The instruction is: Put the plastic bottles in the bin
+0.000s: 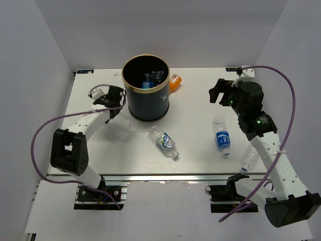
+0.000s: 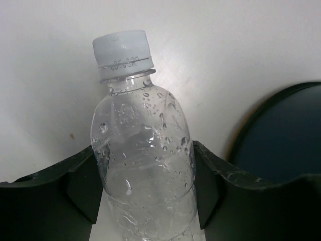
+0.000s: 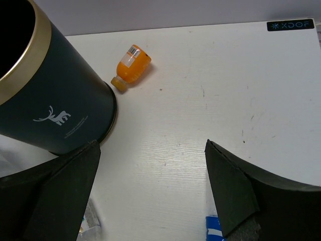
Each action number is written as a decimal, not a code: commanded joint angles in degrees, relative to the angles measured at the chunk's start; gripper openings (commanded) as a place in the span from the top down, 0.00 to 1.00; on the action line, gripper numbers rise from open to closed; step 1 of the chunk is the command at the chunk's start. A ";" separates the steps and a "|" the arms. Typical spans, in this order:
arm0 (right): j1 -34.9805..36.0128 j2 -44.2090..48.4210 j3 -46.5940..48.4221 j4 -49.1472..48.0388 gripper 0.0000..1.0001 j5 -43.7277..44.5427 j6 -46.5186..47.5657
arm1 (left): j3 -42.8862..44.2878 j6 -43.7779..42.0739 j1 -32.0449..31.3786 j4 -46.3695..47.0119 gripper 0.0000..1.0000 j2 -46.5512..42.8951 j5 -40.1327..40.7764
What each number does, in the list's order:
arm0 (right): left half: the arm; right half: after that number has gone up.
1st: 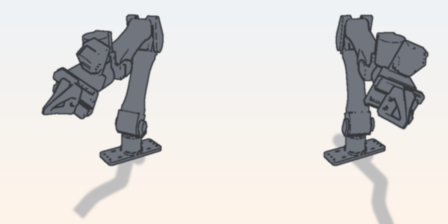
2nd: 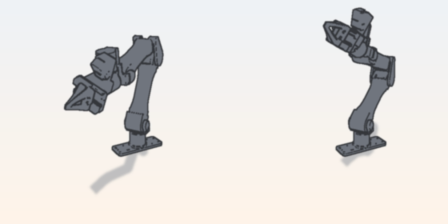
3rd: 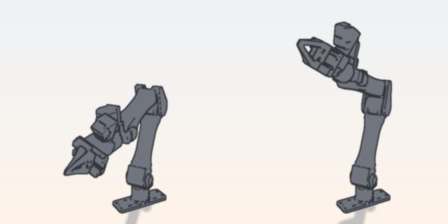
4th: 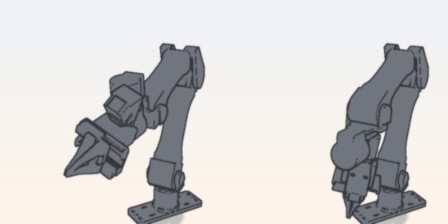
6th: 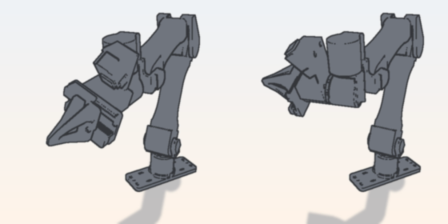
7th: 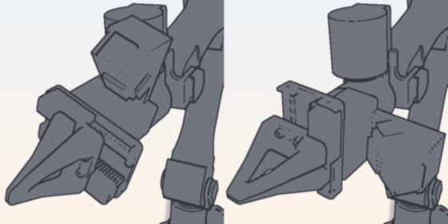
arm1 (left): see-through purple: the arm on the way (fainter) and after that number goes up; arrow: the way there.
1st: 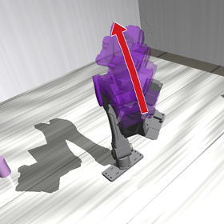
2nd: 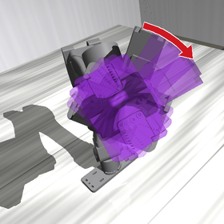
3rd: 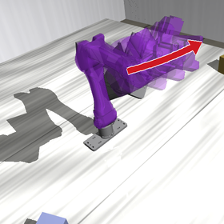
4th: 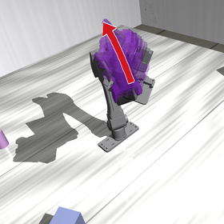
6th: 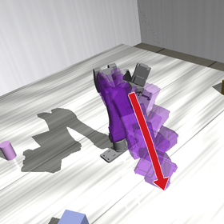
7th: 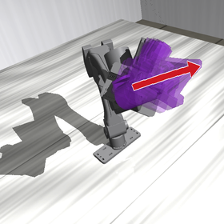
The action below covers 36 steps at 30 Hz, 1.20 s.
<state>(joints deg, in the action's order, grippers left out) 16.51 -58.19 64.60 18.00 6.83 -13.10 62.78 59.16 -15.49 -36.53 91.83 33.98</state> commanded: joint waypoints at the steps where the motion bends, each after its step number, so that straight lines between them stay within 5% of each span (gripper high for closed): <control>1: -0.25 1.59 -0.88 -1.12 0.11 3.01 0.88 | 9.53 -11.46 0.28 0.82 0.54 -9.38 12.14; 6: -0.17 1.33 -1.84 -1.65 0.11 1.53 2.30 | 22.36 -33.54 0.28 16.91 0.57 -12.73 6.03; 10: -0.17 0.71 -2.19 -1.13 0.11 1.43 2.12 | 30.55 -41.29 0.19 23.05 0.56 -10.36 -0.82; 14: -0.25 1.06 -3.33 -1.47 0.11 2.75 2.38 | 35.29 -42.46 -1.12 27.21 0.54 -5.89 -16.36; 21: -0.25 0.81 -5.97 -0.60 0.11 6.60 2.12 | 43.03 -50.53 -5.69 25.38 0.52 5.02 -15.08; 25: -0.78 -2.00 -7.38 1.51 0.11 10.04 1.94 | 40.93 -52.90 -7.53 27.20 0.38 4.94 -16.40; 29: -1.66 -5.26 -8.17 2.92 0.11 11.28 0.62 | 38.56 -54.94 -8.60 27.22 0.02 3.71 -16.93; 36: -4.29 -10.26 -8.35 5.90 0.11 12.07 0.10 | 42.05 -54.41 -8.68 25.82 0.02 1.77 -15.43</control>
<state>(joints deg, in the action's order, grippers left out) 13.28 -67.66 56.03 22.92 17.28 -11.88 101.06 5.39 -24.12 -11.29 98.39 18.00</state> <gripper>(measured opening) 0.894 0.982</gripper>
